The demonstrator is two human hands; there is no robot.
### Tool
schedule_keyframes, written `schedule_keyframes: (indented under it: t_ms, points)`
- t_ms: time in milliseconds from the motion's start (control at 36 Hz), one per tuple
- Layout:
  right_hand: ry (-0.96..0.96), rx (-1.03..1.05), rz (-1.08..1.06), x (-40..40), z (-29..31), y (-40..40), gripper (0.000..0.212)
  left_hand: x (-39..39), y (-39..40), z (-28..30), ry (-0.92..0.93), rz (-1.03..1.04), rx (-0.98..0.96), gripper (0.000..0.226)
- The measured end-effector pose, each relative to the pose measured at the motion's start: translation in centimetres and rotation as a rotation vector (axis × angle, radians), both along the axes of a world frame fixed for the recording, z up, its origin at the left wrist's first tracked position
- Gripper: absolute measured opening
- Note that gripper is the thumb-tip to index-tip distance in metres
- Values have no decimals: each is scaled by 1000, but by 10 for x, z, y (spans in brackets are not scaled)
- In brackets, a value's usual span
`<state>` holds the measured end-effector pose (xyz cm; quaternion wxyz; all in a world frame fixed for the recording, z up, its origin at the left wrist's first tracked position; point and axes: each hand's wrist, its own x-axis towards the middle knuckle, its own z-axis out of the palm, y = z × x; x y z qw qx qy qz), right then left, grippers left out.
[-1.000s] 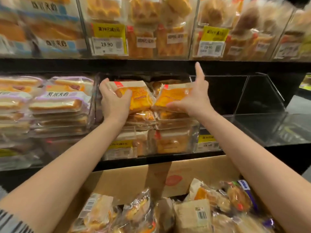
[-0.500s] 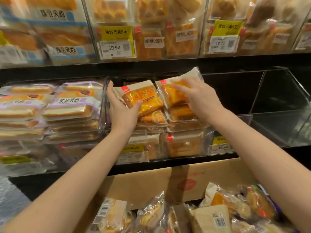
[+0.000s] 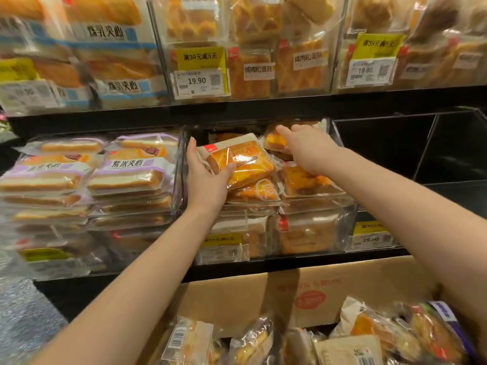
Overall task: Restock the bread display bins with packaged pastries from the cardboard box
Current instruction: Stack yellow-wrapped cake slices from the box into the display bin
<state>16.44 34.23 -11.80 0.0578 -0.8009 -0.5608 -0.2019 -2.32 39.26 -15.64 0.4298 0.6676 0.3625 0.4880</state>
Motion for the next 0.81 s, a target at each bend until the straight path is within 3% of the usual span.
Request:
schedule_keyframes:
  t_ms: [194, 389, 667, 806]
  points:
    - [-85, -105, 128, -1, 5, 0, 79, -1, -3, 2, 1, 11, -20, 86]
    - [182, -1, 291, 6, 0, -21, 67, -1, -3, 1, -125, 36, -92, 85]
    - [270, 176, 355, 8, -15, -20, 64, 0, 0, 2, -218, 53, -166, 75]
    - [9, 90, 188, 14, -19, -15, 67, -1, -1, 3, -213, 24, -160, 75]
